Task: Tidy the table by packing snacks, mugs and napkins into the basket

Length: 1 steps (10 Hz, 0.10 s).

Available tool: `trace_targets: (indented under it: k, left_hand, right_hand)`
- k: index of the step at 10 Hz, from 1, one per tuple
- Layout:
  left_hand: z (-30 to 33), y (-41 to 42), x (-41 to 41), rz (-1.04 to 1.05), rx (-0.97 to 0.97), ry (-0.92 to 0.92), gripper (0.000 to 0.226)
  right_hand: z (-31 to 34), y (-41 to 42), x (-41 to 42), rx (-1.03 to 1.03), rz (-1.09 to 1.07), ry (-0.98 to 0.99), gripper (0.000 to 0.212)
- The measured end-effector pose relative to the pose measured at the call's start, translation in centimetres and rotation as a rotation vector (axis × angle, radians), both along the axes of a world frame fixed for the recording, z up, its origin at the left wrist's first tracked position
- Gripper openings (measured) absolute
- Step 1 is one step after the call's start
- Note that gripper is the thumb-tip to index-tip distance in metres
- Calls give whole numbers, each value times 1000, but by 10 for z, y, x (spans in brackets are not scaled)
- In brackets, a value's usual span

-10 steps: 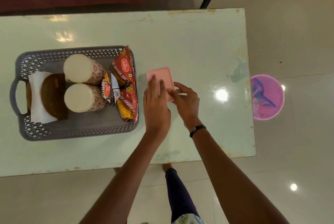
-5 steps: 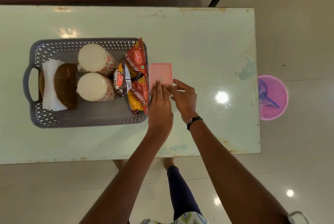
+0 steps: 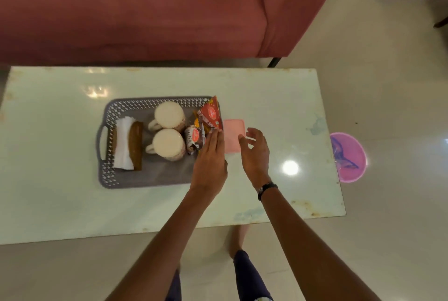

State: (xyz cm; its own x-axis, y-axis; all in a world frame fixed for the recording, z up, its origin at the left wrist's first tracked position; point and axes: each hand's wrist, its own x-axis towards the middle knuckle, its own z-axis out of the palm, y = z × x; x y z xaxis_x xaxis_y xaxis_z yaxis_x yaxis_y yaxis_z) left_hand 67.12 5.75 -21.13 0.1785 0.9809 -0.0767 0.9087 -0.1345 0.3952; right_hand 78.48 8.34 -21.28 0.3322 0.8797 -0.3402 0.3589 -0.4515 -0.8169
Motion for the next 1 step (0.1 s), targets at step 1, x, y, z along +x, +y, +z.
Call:
trace_targets:
  k: [1]
  left_hand:
    - [39, 9, -49, 29, 61, -35, 56]
  right_hand:
    - [43, 5, -34, 60, 11, 6, 33]
